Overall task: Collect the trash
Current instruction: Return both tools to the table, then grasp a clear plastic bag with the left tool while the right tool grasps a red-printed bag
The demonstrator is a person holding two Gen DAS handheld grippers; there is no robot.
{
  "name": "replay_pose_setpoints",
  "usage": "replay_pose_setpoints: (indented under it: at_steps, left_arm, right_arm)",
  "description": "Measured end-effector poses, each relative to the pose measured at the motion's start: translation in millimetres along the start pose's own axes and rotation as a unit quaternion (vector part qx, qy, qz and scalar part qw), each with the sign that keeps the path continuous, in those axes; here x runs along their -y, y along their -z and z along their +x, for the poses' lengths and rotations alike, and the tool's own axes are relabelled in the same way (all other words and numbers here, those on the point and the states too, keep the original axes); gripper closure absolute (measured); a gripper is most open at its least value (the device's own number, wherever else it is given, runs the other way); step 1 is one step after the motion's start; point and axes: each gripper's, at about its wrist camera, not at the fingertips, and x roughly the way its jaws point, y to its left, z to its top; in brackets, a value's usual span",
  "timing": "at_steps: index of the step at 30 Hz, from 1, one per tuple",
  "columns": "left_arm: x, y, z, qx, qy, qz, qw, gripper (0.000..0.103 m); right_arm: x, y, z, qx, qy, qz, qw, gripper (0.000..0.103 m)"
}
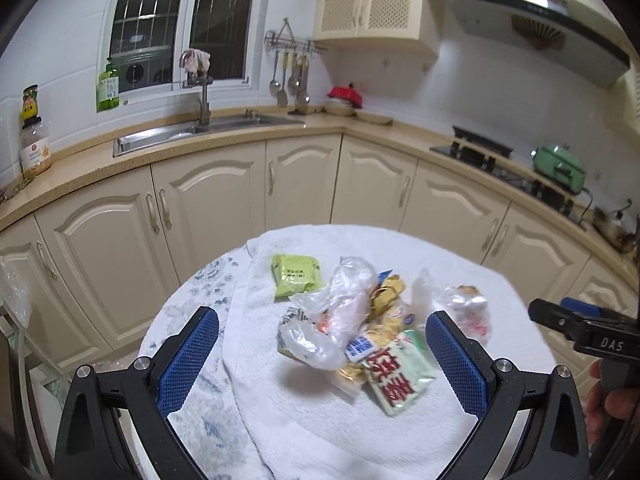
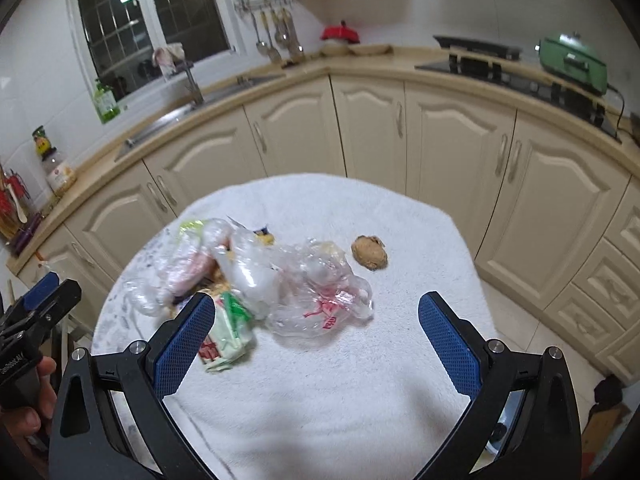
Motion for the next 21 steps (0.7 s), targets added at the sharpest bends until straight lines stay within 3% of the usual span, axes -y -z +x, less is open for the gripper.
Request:
replay_pose_setpoints:
  at_steps: [6,13,16,19,21]
  left_arm:
    - [11,-31,68,-0.039,-0.014,0.038,0.9984,0.001]
    - [33,-46,145,-0.09,-0.038,0.113,0.9888,0.001]
    - [40,-49,176,-0.118,-0.05,0.147,0.9807,0.001]
    - [45,-56,203,-0.133,-0.034,0.161,0.9774,0.001]
    - [53,-59,220,-0.146,-0.028,0.175,0.9733,0.009]
  right_arm:
    - [14,-8,37,-0.028,0.013,0.002,1.0,0.0]
    - [26,-15,86,-0.073,0.008,-0.004,0.997,0.001]
    - [22,-16,108,-0.093,-0.001,-0.02,0.995,0.006]
    - [17,-16,125,-0.108,-0.009,-0.028,0.994,0.015]
    - [15,-16,137,-0.115,-0.02,-0.033,0.993,0.023]
